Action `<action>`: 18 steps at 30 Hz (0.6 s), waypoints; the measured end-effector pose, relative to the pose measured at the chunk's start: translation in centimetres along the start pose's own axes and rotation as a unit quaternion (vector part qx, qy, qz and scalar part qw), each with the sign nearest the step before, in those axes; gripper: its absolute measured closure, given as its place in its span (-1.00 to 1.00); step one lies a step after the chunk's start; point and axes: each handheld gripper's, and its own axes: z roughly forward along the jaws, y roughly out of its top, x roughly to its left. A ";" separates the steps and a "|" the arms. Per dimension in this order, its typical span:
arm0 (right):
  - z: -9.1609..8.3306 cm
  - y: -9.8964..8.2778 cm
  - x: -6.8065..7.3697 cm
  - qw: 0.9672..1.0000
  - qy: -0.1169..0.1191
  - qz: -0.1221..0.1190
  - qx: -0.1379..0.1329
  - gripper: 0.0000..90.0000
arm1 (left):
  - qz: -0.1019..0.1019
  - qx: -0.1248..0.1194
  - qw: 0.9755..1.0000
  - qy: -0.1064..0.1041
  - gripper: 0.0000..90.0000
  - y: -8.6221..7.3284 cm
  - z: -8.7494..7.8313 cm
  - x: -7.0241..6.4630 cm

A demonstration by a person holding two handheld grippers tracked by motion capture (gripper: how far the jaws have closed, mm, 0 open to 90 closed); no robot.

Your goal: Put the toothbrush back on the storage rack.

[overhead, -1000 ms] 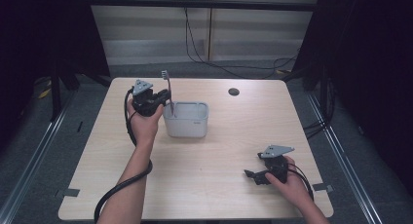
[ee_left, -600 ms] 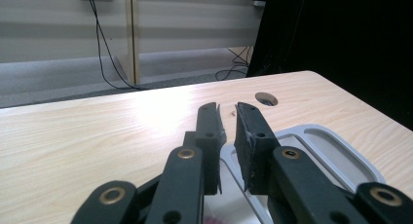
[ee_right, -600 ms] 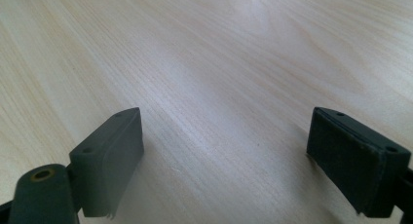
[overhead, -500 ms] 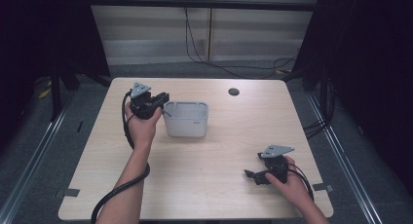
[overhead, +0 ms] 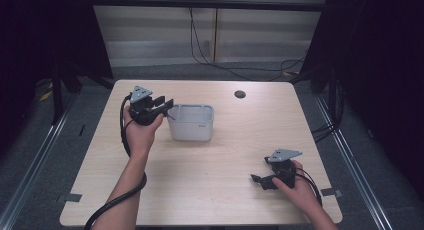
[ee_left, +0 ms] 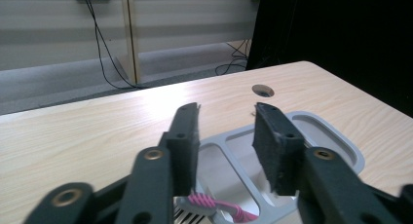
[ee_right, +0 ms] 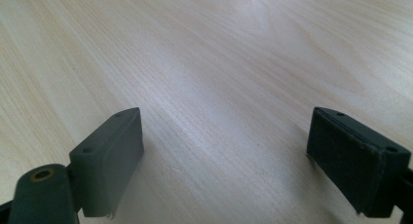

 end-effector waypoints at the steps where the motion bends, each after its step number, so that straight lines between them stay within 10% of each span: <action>1: 0.0 0.0 0.0 1.000 0.000 0.000 0.000 -0.72 | 0.004 0.002 1.000 0.001 0.26 0.0 -0.1 0.0; 18: 0.0 0.0 0.0 1.000 0.000 0.000 0.000 -0.72 | 0.017 0.017 1.000 -0.005 -0.23 -0.5 -2.0 -0.2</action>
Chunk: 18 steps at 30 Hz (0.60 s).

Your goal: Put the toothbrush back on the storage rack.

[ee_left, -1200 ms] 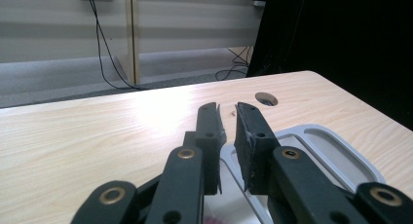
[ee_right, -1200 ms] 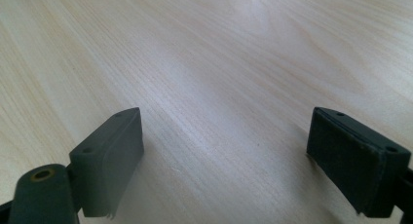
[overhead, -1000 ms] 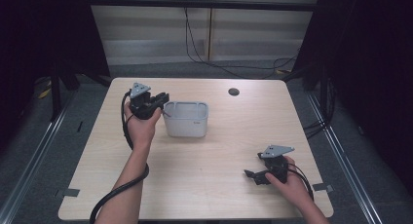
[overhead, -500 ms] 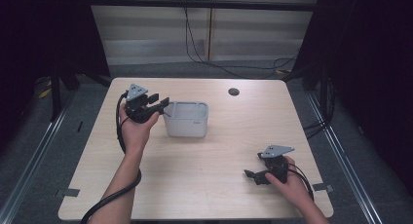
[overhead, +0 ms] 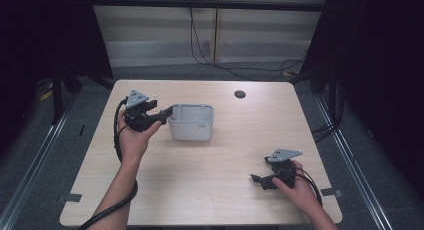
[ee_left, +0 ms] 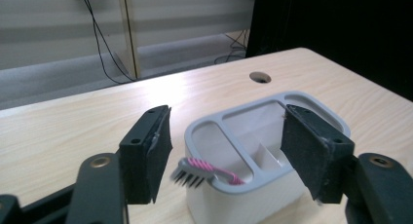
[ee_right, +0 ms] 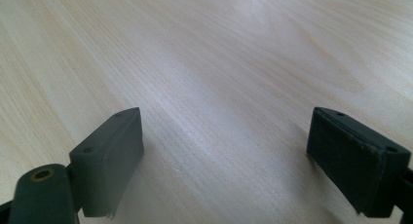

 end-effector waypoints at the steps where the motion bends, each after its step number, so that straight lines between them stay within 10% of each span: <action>1: 0.0 0.0 0.0 1.000 0.000 0.000 0.000 -0.72 | -0.001 0.000 1.000 -0.002 -0.24 0.0 -0.1 -0.1; 18: 0.0 0.0 0.0 1.000 0.000 0.000 0.000 -0.72 | 0.016 0.014 1.000 -0.015 -0.30 -2.7 -1.6 -0.6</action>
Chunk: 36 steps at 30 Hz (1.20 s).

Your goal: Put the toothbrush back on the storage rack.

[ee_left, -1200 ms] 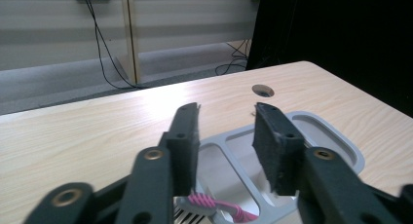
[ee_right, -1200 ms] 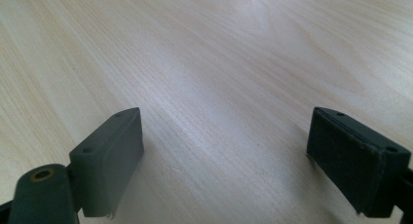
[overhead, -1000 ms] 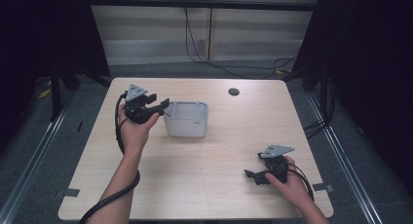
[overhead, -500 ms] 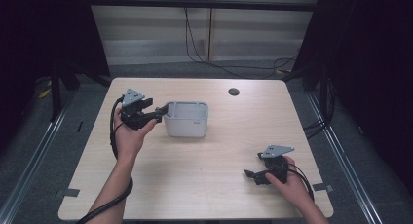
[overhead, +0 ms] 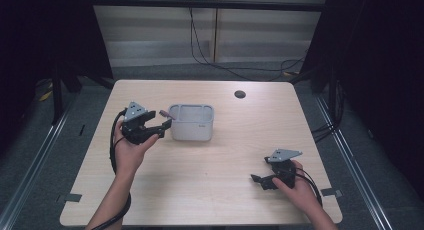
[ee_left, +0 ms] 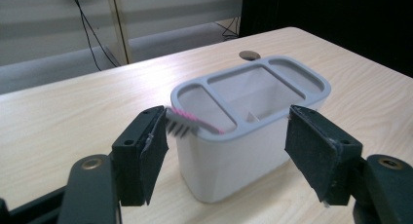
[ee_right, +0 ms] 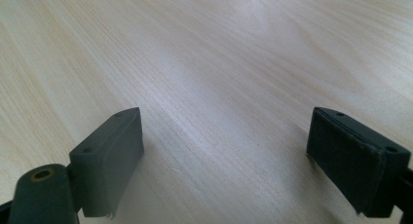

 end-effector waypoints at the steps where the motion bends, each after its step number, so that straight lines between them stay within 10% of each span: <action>1: 0.0 0.0 0.0 1.000 0.000 0.000 0.000 -0.72 | 0.000 0.000 1.000 -0.001 -0.30 -0.3 0.0 0.0; 36: 0.0 0.0 0.0 1.000 0.000 0.000 0.000 -0.72 | -0.005 0.055 0.998 -0.003 -0.39 -7.2 0.5 1.2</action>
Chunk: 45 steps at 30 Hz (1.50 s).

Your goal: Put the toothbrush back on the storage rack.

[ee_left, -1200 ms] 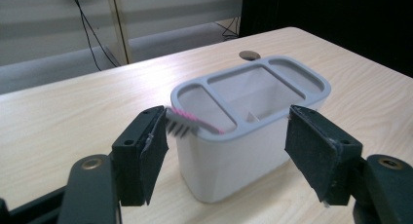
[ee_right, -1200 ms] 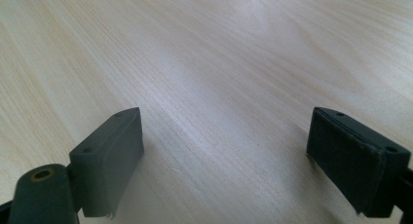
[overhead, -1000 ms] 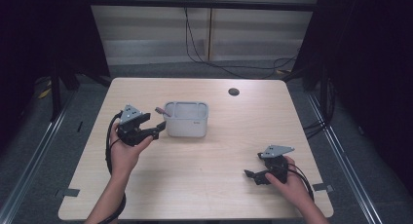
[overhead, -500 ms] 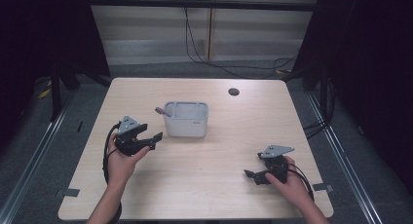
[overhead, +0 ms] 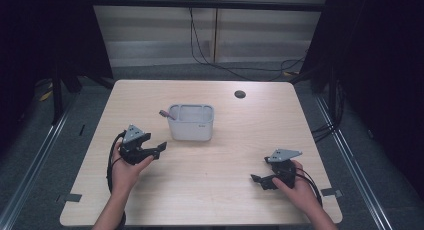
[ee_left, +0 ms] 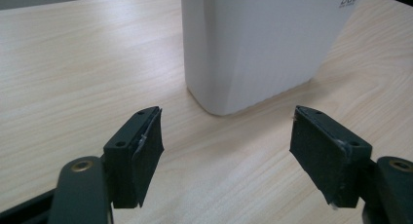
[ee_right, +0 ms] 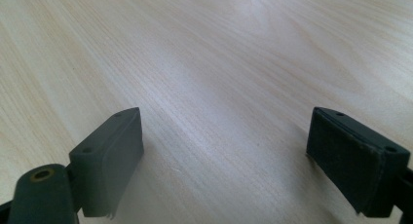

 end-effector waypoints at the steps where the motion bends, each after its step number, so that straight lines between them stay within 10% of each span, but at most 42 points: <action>1: 0.0 0.0 0.0 1.000 0.000 -0.001 -0.001 -0.72 | 0.003 0.003 1.000 -0.001 -0.39 -0.1 0.1 0.0; 45: 0.0 0.0 0.0 1.000 -0.002 0.001 0.000 -0.71 | 0.054 0.097 0.994 -0.018 -0.52 -2.9 2.3 -0.4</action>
